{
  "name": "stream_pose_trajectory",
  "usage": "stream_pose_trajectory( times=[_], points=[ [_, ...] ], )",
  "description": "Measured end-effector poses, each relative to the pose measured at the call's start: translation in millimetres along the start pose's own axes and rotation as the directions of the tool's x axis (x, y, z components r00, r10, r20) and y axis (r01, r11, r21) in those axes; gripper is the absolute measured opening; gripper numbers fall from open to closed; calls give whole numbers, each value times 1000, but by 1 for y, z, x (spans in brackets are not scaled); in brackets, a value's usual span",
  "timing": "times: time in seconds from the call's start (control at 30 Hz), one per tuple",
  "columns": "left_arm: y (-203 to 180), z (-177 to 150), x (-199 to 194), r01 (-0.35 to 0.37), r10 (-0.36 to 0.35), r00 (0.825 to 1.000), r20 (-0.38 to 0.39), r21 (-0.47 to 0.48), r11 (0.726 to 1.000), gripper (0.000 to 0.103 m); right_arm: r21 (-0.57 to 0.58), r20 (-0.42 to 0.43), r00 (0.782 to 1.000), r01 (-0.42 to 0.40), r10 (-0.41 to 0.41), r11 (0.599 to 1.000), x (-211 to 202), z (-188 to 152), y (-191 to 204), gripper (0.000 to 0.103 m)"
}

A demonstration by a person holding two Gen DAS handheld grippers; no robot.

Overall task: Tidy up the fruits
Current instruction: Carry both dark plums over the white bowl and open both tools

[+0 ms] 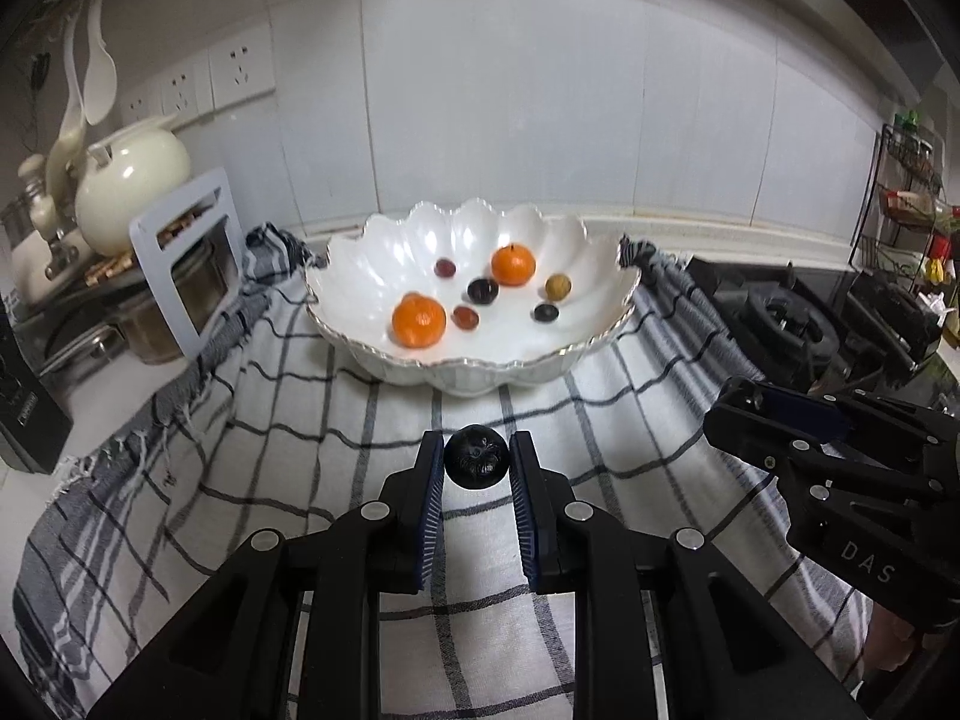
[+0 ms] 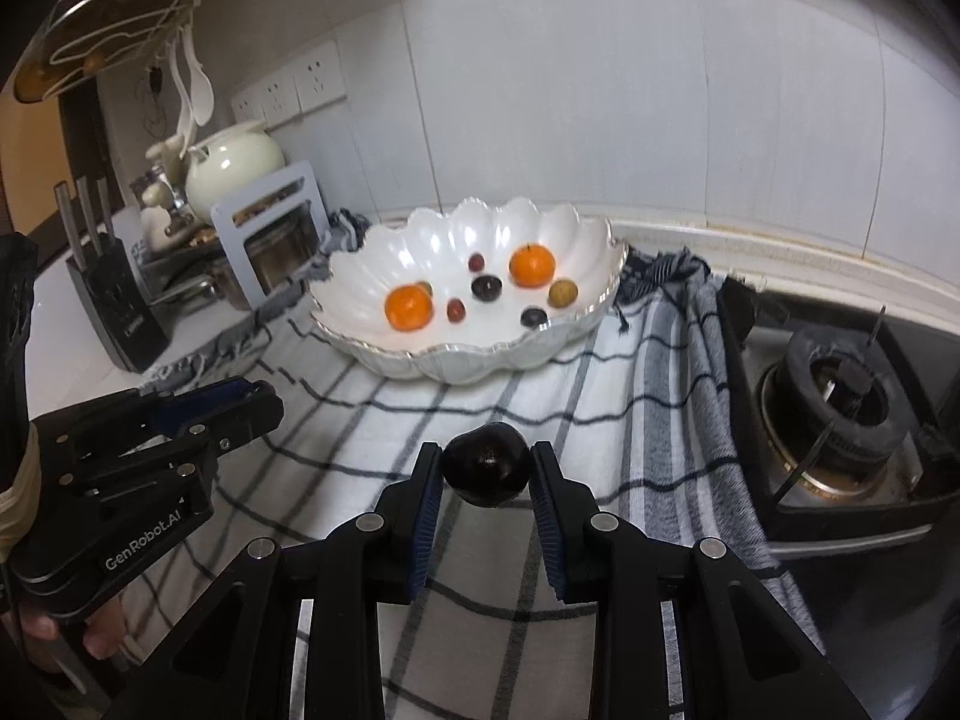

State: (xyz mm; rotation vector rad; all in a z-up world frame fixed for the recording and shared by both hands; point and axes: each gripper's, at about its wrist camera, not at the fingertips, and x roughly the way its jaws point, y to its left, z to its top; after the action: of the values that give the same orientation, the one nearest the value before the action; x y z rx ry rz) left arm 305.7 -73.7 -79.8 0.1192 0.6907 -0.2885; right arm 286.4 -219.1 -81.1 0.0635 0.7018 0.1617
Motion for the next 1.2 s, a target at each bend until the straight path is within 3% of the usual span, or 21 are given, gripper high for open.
stream_pose_trajectory(
  times=[0.57, 0.87, 1.2],
  points=[
    [3, 34, -38, -43, 44, 989, 141, -10, 999, 23, -8, 106, 994, -18, 19, 1000, -21, 40, 2, 31],
    [11, 58, -34, -68, 71, 982, 174, -21, 997, 23, -18, 131, 991, -21, 23, 1000, -10, 64, 4, 31],
    [16, 85, -9, -87, 87, 983, 159, -11, 996, 23, -21, 107, 994, -22, 24, 1000, 18, 95, -1, 31]
  ],
)
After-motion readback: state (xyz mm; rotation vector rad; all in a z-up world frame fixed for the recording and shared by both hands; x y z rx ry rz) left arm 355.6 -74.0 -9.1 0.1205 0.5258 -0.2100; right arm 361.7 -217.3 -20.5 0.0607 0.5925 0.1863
